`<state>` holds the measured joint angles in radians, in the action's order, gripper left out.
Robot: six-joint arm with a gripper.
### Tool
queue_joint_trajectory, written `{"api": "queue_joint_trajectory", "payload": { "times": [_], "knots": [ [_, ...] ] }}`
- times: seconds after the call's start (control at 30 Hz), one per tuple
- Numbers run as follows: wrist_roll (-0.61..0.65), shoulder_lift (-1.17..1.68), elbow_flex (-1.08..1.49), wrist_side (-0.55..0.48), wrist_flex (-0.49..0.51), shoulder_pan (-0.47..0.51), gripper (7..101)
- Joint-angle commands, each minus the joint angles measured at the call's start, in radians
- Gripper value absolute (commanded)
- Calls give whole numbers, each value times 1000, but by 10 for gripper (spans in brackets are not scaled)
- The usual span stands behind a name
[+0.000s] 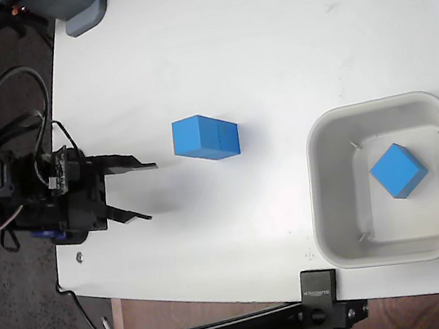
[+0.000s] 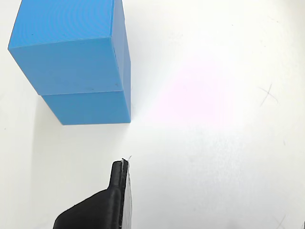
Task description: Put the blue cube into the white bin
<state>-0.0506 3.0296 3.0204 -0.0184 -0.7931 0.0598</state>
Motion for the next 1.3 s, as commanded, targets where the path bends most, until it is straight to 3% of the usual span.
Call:
{"api": "queue_joint_trajectory", "payload": {
  "times": [0.03,0.53,0.9,1.2,1.3],
  "knots": [
    [3,23,-25,-11,23,2,1003],
    [-11,23,-32,2,20,9,1003],
    [-66,-92,-287,-12,6,-2,1000],
    [-94,-423,-431,-87,236,-31,1000],
    [-104,-476,-445,-64,273,-74,1000]
  ]
}}
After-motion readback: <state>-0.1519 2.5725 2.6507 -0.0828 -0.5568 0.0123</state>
